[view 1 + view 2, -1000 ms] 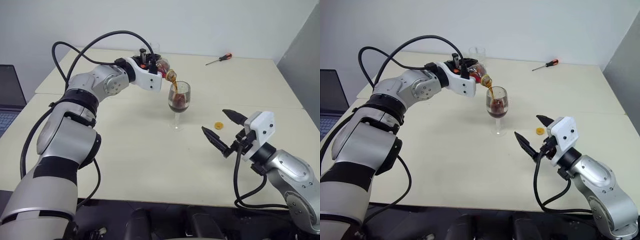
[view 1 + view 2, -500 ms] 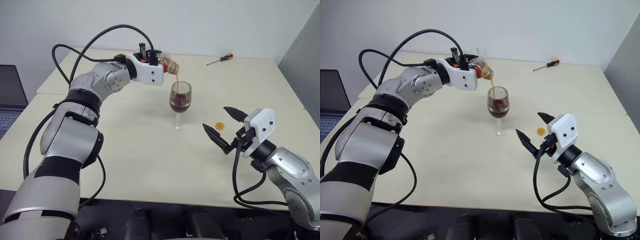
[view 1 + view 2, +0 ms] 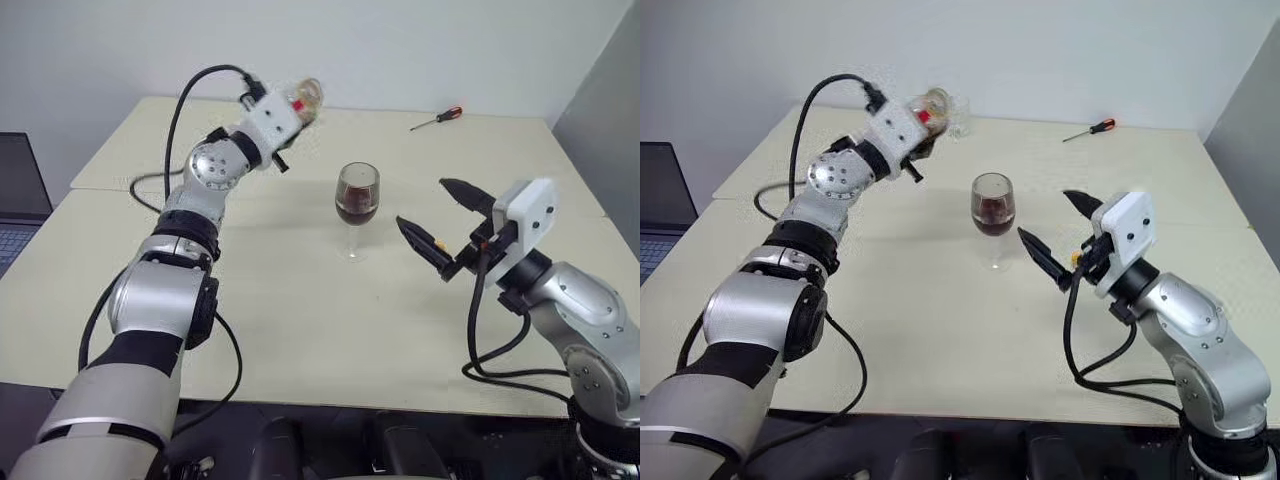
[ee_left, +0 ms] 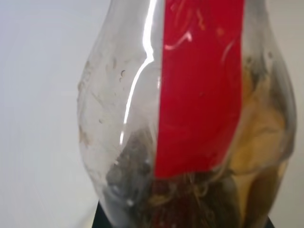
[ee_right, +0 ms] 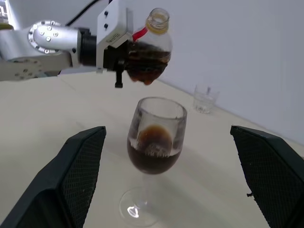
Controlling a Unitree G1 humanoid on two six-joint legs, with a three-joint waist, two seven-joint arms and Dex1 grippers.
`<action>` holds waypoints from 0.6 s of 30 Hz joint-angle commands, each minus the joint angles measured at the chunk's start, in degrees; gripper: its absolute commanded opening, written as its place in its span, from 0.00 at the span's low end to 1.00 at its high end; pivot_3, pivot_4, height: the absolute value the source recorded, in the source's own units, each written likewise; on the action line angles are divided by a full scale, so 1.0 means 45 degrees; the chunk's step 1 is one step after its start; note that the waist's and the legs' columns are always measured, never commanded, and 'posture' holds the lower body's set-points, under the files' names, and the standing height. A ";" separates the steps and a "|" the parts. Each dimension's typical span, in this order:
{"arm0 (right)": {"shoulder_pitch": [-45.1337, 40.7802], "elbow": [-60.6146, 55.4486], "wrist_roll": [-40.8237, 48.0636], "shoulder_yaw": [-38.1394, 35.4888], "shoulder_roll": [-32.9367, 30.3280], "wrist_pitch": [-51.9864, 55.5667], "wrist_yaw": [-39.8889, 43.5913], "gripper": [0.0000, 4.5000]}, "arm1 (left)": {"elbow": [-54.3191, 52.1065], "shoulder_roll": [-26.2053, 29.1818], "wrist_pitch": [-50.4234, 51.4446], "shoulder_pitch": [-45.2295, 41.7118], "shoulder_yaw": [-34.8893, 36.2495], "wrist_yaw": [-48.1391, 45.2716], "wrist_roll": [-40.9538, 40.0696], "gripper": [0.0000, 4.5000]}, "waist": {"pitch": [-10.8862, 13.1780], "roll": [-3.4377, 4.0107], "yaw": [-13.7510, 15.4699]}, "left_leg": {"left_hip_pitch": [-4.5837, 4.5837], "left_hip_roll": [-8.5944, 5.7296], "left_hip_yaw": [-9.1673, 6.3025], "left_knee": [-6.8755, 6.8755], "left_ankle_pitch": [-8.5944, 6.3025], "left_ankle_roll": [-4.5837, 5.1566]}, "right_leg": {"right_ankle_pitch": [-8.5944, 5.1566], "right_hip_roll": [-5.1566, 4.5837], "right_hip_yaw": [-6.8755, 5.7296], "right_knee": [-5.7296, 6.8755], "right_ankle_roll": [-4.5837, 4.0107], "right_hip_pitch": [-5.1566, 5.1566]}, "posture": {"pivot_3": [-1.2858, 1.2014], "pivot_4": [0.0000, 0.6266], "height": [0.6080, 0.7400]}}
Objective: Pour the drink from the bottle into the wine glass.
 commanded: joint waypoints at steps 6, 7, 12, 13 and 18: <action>-0.3156 0.0549 0.3155 0.0286 -0.0620 0.4560 -0.0278 1.00 | -0.2448 0.0284 0.3008 0.2851 0.2978 0.0536 -0.3119 0.18 | 0.0000 0.0000 -0.0014 | -0.0006 0.0011 -0.0002 0.0003 0.0001 -0.0001 | 0.0006 -0.0012 -0.0001 0.0007 -0.0014 0.0002 | 0.52 0.24 1.00; -0.3509 0.0655 0.3207 0.0398 -0.0668 0.4767 -0.0241 1.00 | -0.2788 0.0282 0.3179 0.3224 0.3107 0.0759 -0.3217 0.18 | 0.0000 0.0000 -0.0017 | -0.0004 0.0012 0.0005 0.0005 0.0001 0.0000 | 0.0006 -0.0013 -0.0001 0.0009 -0.0014 0.0000 | 0.52 0.24 1.00; -0.5153 0.1853 0.2750 0.1489 -0.0744 0.5274 0.0112 1.00 | -0.4325 0.0065 0.3930 0.4904 0.3640 0.1857 -0.3623 0.18 | -0.0003 -0.0004 0.0095 | -0.0014 0.0017 -0.0004 0.0003 0.0001 0.0000 | 0.0007 -0.0019 0.0001 0.0003 -0.0015 0.0001 | 0.52 0.24 1.00; -0.5357 0.2050 0.2644 0.1790 -0.0704 0.5231 0.0274 1.00 | -0.4584 -0.0015 0.4033 0.5177 0.3750 0.1985 -0.3734 0.18 | -0.0005 -0.0007 0.0102 | -0.0015 0.0016 -0.0002 0.0003 0.0001 0.0000 | 0.0007 -0.0019 0.0000 0.0002 -0.0015 0.0001 | 0.52 0.24 1.00; -0.5950 0.2759 0.2048 0.2661 -0.0392 0.4711 0.0881 1.00 | -0.5511 -0.0256 0.4524 0.6100 0.3746 0.2431 -0.3766 0.18 | -0.0008 -0.0013 0.0148 | -0.0036 0.0013 -0.0007 0.0006 0.0001 0.0000 | 0.0007 -0.0027 -0.0001 -0.0011 -0.0015 -0.0001 | 0.52 0.24 1.00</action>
